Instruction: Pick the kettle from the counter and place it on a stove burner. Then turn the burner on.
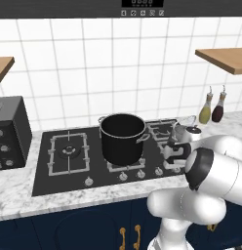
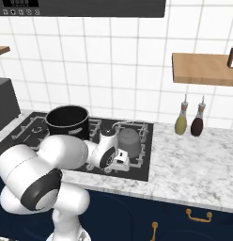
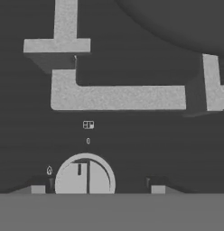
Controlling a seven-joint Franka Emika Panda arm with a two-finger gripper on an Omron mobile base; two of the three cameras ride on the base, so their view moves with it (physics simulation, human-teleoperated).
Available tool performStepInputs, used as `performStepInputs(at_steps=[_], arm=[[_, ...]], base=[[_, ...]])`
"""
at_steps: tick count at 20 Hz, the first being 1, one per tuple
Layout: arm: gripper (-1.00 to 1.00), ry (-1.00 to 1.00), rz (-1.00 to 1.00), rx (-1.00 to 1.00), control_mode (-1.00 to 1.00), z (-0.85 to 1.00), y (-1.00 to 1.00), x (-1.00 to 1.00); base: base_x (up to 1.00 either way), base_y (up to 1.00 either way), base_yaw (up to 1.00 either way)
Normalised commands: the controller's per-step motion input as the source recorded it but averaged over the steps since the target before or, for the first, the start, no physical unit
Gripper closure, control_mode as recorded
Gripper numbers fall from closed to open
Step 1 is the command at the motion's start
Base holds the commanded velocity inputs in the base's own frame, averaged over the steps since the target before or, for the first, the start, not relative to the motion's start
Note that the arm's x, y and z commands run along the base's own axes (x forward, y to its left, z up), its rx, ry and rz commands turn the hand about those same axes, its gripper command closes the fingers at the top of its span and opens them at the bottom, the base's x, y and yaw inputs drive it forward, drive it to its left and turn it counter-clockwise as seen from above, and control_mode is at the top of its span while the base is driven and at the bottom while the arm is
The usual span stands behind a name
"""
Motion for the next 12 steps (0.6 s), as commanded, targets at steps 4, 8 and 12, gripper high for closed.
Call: performStepInputs(at_steps=[4, 8, 12], arm=[[1.0, 0.02, 0.02, 0.0, -1.0, -0.16, 0.05, 0.0], [1.0, 0.0, 0.01, -0.02, -1.0, -0.12, 0.38, -0.01], [1.0, 0.0, 0.0, -0.04, -1.0, -0.05, 0.55, -0.16]], base=[[0.0, 0.0, 0.0], [0.0, 0.0, 0.0], [0.0, 0.0, 0.0]])
